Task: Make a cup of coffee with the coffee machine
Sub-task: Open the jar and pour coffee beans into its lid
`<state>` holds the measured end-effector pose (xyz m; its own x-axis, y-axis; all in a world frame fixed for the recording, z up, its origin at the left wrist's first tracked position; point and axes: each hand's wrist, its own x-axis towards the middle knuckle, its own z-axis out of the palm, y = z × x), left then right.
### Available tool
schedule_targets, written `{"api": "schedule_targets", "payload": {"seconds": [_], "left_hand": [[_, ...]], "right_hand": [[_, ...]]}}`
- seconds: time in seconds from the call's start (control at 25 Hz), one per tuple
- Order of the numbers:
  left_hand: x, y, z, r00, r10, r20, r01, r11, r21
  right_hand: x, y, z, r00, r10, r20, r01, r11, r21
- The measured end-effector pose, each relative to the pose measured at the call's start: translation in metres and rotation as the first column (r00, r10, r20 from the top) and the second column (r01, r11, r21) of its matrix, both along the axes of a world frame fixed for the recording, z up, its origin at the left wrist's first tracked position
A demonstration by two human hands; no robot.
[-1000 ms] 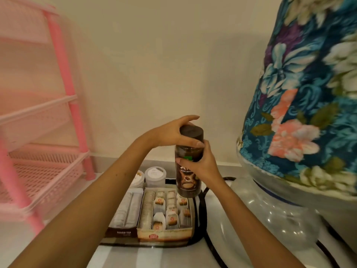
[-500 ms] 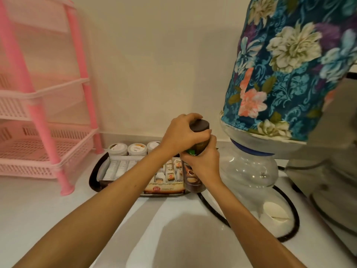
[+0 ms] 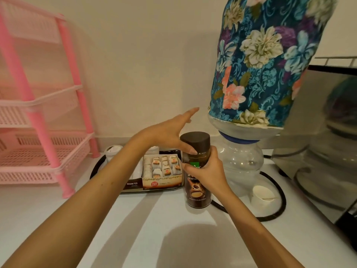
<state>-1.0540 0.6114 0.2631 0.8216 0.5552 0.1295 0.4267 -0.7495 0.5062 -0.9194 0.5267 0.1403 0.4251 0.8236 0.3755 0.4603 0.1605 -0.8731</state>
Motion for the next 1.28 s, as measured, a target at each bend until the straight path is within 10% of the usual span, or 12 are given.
{"api": "schedule_targets", "payload": {"seconds": [0.28,0.56,0.8,1.16,1.28], "left_hand": [[0.044,-0.043,-0.016,0.982,-0.117,0.147,0.129,0.989,-0.076],[0.082,-0.08,0.004,0.983,0.099,-0.155,-0.097,0.995,0.022],[0.128,-0.132,-0.014,0.997,-0.078,0.017,0.079,0.986,-0.148],[0.165,-0.195,-0.046,0.951,0.29,0.107,-0.309,0.896,0.318],[0.151,-0.195,-0.035,0.913,0.369,0.174,-0.364,0.929,-0.058]], "right_hand": [[0.032,-0.038,0.005,0.998,0.02,0.06,-0.018,0.999,-0.028],[0.098,-0.09,0.009,0.998,0.04,0.038,-0.037,0.997,-0.074],[0.142,-0.145,-0.003,0.978,0.191,0.079,-0.181,0.976,-0.118],[0.173,-0.195,-0.023,0.977,0.175,0.122,-0.163,0.981,-0.101],[0.18,-0.203,-0.026,0.992,0.115,0.058,-0.108,0.989,-0.102]]}}
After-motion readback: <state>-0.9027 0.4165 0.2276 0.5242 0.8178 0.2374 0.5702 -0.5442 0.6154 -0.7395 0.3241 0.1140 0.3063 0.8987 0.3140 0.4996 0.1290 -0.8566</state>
